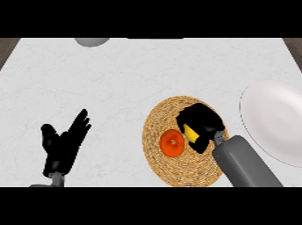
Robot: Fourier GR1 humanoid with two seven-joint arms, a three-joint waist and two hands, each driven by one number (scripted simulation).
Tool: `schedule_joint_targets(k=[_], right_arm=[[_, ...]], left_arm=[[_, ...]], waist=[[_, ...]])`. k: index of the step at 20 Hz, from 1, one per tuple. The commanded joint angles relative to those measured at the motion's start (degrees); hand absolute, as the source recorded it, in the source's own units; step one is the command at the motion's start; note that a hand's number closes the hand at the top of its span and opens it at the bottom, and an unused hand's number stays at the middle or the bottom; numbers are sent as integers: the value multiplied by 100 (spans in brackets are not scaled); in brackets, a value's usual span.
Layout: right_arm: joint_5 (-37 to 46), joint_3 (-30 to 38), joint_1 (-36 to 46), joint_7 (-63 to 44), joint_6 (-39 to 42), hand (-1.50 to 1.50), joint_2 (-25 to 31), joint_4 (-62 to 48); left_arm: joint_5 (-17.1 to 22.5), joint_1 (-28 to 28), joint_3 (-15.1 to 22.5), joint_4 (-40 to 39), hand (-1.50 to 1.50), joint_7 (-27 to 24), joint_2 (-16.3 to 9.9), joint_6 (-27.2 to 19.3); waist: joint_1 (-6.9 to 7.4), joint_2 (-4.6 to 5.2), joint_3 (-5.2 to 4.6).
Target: Pick the lemon from the placemat and place it in the plate
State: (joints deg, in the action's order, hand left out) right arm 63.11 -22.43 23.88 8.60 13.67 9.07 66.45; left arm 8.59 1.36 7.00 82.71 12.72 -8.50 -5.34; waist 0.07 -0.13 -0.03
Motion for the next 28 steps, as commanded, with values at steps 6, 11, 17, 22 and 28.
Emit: schedule_joint_targets(k=[6,11,17,22,28], right_arm=[[103,-638,-3520,-528,-1515,150,48,2393],[-305,-599,-4631,-59,-2598,150,227,4370],[-1291,-326,-6397,282,-3523,150,501,5842],[-2748,290,-6880,623,-3714,150,583,6060],[-4990,1968,-5796,1109,-3322,150,620,5316]], left_arm=[[110,240,-262,19,0,-11,0,-151],[153,237,-349,42,0,8,-119,-70],[158,254,-323,210,0,-23,-185,55],[126,-61,-246,-1,0,98,-93,122],[84,-233,-292,-424,0,-190,-31,223]], waist=[[-578,-132,2],[-573,-125,3],[-328,-52,11],[-156,-9,12],[-74,11,16]])
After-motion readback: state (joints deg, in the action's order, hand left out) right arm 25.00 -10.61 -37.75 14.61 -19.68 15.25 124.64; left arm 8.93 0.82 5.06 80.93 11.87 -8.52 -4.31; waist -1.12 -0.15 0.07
